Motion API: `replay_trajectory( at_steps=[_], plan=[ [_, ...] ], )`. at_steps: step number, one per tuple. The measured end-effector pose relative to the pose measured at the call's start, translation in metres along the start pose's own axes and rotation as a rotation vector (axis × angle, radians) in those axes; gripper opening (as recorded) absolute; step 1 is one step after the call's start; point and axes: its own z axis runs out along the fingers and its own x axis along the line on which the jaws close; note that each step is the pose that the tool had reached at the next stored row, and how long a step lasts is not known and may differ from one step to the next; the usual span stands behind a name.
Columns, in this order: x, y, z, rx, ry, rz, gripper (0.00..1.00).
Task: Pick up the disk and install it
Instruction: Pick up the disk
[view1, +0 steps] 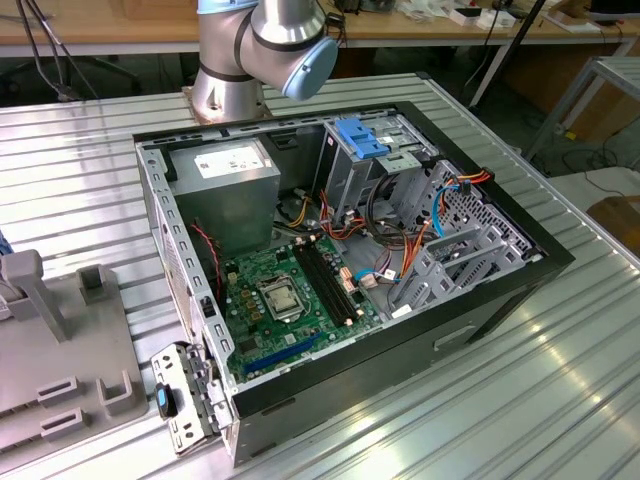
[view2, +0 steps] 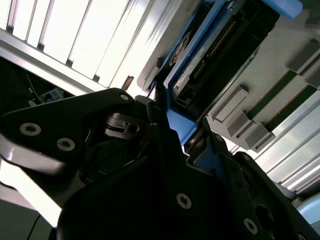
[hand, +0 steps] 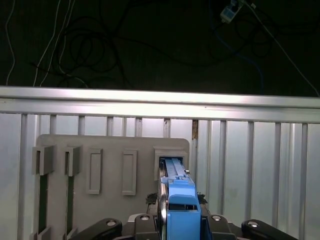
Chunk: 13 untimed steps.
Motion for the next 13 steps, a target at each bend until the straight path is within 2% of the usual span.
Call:
replay_trajectory(
  at_steps=[13],
  plan=[
    [0.0,0.0,0.0,0.0004,0.0001,0.014,0.38]
  ],
)
